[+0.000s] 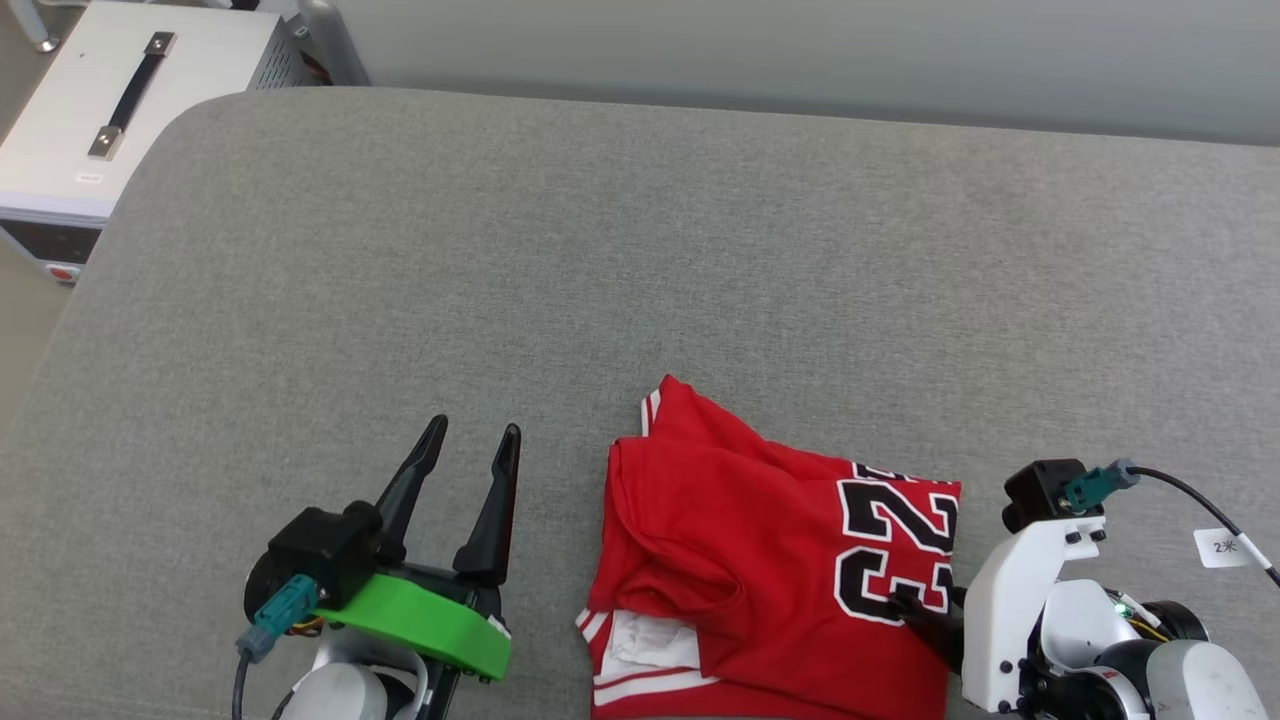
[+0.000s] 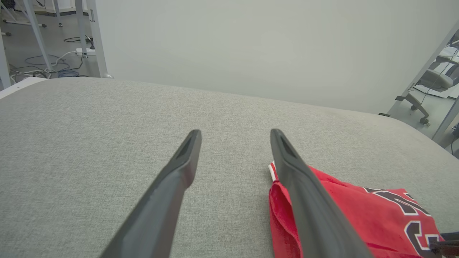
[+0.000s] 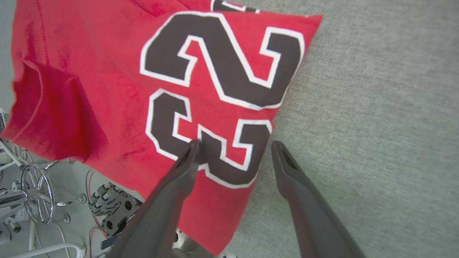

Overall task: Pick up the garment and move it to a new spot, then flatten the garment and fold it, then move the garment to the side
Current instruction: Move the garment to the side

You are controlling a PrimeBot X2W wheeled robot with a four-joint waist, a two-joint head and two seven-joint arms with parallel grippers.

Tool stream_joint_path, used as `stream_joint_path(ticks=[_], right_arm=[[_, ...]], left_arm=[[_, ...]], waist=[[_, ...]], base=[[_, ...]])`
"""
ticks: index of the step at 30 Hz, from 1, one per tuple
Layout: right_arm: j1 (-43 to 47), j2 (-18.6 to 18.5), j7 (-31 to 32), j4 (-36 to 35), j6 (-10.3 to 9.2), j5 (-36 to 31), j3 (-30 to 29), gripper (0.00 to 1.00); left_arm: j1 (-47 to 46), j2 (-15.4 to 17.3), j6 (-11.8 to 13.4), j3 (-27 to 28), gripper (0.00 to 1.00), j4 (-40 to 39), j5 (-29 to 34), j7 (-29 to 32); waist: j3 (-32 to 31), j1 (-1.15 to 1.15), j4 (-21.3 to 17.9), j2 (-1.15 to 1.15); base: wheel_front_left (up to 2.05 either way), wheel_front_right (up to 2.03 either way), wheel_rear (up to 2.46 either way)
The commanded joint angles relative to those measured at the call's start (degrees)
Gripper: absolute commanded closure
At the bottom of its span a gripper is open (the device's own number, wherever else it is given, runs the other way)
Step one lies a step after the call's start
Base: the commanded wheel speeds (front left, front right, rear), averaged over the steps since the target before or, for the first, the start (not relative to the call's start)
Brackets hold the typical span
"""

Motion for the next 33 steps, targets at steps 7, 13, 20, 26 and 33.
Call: stream_joint_path(ticks=[7, 13, 20, 26, 33], right_arm=[[-2.21, 1.62, 0.35, 3.94, -0.02, -0.96, 0.31, 0.00], [-2.23, 1.42, 0.31, 7.44, -0.02, -1.26, 2.92, 0.82], [-3.25, -1.87, -5.03, 7.82, -0.02, -1.03, 5.95, 1.00], [-4.35, -7.72, -10.24, 5.78, -0.02, -1.81, 8.77, 1.00], [-5.52, -19.49, -12.99, 1.73, -0.02, -2.42, 13.71, 1.00]], left_arm=[[-1.83, -0.50, -0.18, -0.66, 0.00, 0.46, 0.07, -0.33], [-2.49, -0.53, -0.18, -1.15, 0.00, 0.86, 0.18, -0.33], [-2.16, -0.09, -0.18, -1.45, 0.00, 1.35, 0.13, -0.33], [-1.29, 0.43, -0.18, -1.86, 0.00, 2.08, -0.15, -0.33], [-0.65, 0.96, -0.18, -4.31, 0.00, 2.07, -0.65, -0.33]], waist=[[2.81, 0.00, 2.89, 0.00], [3.40, 0.00, 3.63, 0.00], [1.84, 0.00, 3.04, 0.00], [-0.83, 0.00, 0.82, 0.00], [-3.16, 0.00, -4.36, 0.00]], base=[[0.00, 0.00, 0.00], [0.00, 0.00, 0.00], [0.00, 0.00, 0.00], [0.00, 0.00, 0.00], [0.00, 0.00, 0.00]])
